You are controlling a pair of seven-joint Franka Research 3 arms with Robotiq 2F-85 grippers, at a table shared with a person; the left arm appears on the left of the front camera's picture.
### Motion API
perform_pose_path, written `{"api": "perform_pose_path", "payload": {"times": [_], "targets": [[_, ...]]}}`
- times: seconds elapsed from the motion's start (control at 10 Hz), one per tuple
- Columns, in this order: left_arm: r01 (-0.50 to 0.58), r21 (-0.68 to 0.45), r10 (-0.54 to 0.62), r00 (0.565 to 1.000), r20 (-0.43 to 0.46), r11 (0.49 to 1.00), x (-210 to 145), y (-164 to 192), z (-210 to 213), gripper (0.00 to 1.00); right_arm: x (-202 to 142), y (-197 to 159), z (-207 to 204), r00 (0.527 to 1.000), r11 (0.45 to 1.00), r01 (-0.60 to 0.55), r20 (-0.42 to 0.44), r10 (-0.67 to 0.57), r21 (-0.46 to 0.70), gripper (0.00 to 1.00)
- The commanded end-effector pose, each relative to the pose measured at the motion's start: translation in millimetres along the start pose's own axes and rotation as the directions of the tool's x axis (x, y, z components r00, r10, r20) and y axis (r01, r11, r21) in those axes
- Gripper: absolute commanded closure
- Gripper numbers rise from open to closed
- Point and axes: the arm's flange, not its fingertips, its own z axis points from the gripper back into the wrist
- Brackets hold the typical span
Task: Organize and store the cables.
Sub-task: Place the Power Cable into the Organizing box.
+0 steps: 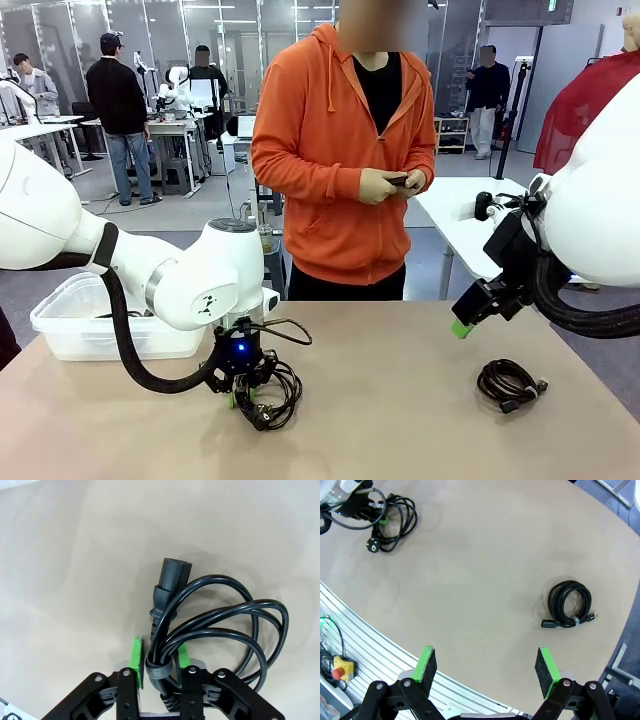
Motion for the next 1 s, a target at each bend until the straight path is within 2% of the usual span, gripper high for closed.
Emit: {"api": "perform_pose_path", "payload": {"times": [0.0, 0.3, 0.4, 0.6, 0.7, 0.8, 0.9], "targets": [[0.006, 0.003, -0.006, 0.999, 0.032, 1.0, -2, 0, 2, 1.0, -1, -1, 0, 1.0, 1.0, 0.008, -0.005, -0.008, -0.005, 0.0], [0.016, -0.011, -0.015, 0.999, 0.05, 1.0, -2, 3, 13, 1.0, -1, -1, 0, 1.0, 1.0, 0.008, -0.005, -0.008, -0.005, 0.0], [0.092, -0.034, -0.09, 0.994, 0.069, 0.995, -9, 3, 34, 1.0, -1, -1, 0, 1.0, 1.0, 0.008, -0.005, -0.008, -0.005, 0.0], [0.279, -0.098, -0.272, 0.959, 0.084, 0.955, -23, 18, 121, 1.0, -1, -1, 0, 1.0, 1.0, 0.008, -0.005, -0.008, -0.005, 0.0], [0.303, -0.091, -0.289, 0.947, 0.141, 0.949, -28, 30, 160, 1.0, -1, -1, 0, 1.0, 1.0, 0.008, -0.005, -0.008, -0.005, 0.0], [0.389, -0.156, -0.377, 0.92, 0.105, 0.908, -31, 43, 190, 1.0, -1, -1, 0, 1.0, 1.0, 0.008, -0.005, -0.008, -0.005, 0.0], [0.415, -0.168, -0.407, 0.91, 0.078, 0.894, -28, 49, 199, 1.0, -1, -1, 0, 1.0, 1.0, 0.008, -0.005, -0.008, -0.005, 0.0]]}}
